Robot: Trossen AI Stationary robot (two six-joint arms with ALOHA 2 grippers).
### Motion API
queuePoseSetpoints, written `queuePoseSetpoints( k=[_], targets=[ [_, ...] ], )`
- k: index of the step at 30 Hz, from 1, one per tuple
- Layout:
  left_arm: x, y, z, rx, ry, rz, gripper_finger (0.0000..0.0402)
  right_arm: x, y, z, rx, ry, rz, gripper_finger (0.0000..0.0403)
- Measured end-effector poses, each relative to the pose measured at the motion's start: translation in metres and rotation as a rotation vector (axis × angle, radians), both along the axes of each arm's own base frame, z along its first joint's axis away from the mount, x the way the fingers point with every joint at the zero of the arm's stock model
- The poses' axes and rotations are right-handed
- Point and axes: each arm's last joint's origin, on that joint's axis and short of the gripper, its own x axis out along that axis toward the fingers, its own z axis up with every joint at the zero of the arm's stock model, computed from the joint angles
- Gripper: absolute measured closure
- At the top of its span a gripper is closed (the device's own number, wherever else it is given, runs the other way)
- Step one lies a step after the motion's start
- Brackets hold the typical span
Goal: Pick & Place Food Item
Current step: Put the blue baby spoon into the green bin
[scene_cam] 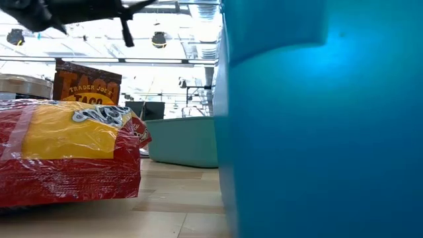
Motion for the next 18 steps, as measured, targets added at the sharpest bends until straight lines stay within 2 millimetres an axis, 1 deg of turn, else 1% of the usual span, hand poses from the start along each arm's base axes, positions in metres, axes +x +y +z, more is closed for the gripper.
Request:
queuePoseSetpoints(
  k=[3,6,9,12,16,18],
  targets=[
    [0.022,-0.005,0.0,-0.022,0.083,-0.057,0.0401,0.009,0.0,-0.002,0.0,0.057,-0.002,0.0383],
    [0.04,-0.011,-0.004,-0.037,0.156,-0.104,0.0401,0.017,-0.001,-0.007,-0.01,0.1,-0.012,0.0381],
    [0.055,-0.02,-0.009,-0.01,0.221,-0.125,0.0401,0.024,-0.001,-0.011,-0.001,0.108,-0.021,0.0382],
    [0.068,-0.029,-0.016,0.021,0.295,-0.097,0.0401,0.031,-0.001,-0.016,0.006,0.128,-0.028,0.0382],
    [0.082,-0.041,-0.022,0.105,0.356,-0.036,0.0401,0.037,-0.002,-0.02,0.017,0.124,-0.042,0.038],
    [0.087,-0.046,-0.025,0.121,0.379,-0.009,0.0401,0.037,-0.002,-0.022,0.024,0.137,-0.057,0.0381]
  ],
)
